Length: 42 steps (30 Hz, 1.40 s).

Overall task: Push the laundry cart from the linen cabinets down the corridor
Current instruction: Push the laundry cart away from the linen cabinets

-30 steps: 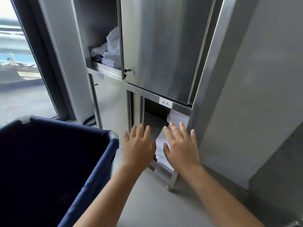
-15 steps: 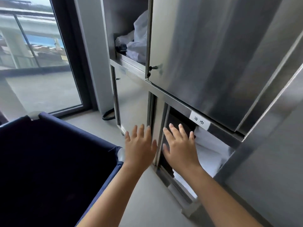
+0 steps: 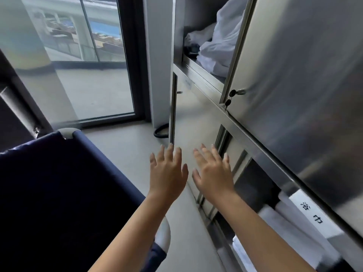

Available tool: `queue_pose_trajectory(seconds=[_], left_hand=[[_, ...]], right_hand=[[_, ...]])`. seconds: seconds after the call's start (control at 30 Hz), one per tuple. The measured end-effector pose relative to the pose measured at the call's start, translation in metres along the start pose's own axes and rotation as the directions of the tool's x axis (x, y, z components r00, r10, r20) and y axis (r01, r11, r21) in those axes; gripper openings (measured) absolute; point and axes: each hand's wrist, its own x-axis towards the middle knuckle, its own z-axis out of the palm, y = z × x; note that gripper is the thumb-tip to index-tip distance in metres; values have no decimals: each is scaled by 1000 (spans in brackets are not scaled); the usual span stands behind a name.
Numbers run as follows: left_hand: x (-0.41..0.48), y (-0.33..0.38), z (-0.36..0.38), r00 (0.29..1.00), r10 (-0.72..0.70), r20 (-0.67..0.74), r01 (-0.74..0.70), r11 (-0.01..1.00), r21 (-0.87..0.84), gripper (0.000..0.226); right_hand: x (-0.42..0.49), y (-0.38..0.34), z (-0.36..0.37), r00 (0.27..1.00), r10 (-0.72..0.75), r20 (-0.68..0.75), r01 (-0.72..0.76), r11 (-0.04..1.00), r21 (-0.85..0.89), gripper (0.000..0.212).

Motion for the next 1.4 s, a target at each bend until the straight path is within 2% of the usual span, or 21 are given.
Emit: queue_pose_trajectory(seconds=[0.13, 0.27, 0.5, 0.73, 0.83, 1.0, 1.1, 1.2, 1.33, 1.4], left_hand=[[37, -16, 19, 990, -139, -20, 140, 990, 7, 53], [78, -23, 33, 960, -273, -57, 274, 961, 27, 54], [103, -54, 39, 822, -555, -128, 566, 821, 74, 56], [93, -107, 35, 623, -756, -198, 779, 621, 81, 57], [88, -134, 36, 556, -798, -232, 830, 548, 104, 58], [72, -174, 37, 416, -871, -262, 908, 416, 60, 60], [64, -185, 37, 326, -903, -280, 943, 330, 36, 61], [59, -185, 40, 279, -920, -276, 959, 283, 28, 61], [50, -184, 47, 194, -940, -281, 981, 190, 43, 59], [47, -183, 52, 118, -954, -275, 993, 121, 6, 60]], right_hand=[[57, 18, 13, 994, -110, -19, 110, 994, 13, 54], [118, 27, 33, 969, -240, 58, 240, 971, 8, 54], [187, -4, 67, 829, -555, 75, 543, 829, 130, 52], [223, -68, 95, 598, -795, 100, 768, 604, 210, 51], [236, -96, 110, 510, -856, 83, 831, 516, 208, 50], [257, -138, 140, 333, -931, 152, 909, 359, 210, 58], [262, -161, 151, 247, -957, 154, 925, 280, 256, 59], [257, -181, 159, 176, -973, 147, 931, 213, 296, 59], [250, -199, 171, 13, -993, 120, 924, 58, 377, 58], [252, -207, 179, -64, -993, 99, 916, -19, 401, 58]])
